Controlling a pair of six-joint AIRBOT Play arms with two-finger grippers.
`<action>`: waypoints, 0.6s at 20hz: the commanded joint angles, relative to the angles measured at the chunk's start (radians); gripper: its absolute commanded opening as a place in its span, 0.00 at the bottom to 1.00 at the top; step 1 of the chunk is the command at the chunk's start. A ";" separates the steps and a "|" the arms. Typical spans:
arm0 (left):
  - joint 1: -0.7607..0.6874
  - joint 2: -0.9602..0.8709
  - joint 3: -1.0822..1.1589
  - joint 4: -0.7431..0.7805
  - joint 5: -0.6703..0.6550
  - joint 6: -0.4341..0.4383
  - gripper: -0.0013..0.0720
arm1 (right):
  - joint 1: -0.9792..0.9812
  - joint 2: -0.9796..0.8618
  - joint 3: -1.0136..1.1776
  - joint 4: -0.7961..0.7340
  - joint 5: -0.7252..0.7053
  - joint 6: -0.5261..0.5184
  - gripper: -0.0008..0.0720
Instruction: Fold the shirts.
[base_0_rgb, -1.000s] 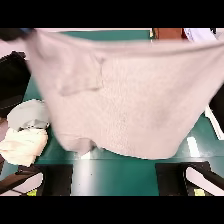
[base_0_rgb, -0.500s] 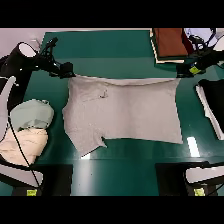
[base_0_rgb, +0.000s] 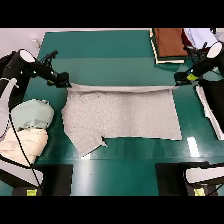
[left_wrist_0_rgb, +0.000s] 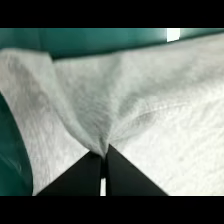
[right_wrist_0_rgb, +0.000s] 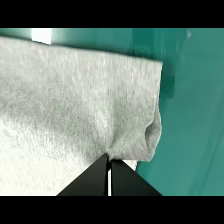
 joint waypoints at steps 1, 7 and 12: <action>0.003 -0.002 -0.101 0.014 -0.031 0.006 0.05 | 0.000 0.055 -0.148 -0.027 -0.049 0.001 0.03; 0.004 0.019 -0.152 0.026 -0.029 -0.039 0.64 | -0.008 0.087 -0.223 0.037 -0.087 0.033 0.40; 0.002 0.240 -0.266 0.175 -0.043 -0.084 0.64 | -0.033 0.261 -0.295 0.104 -0.085 0.031 0.41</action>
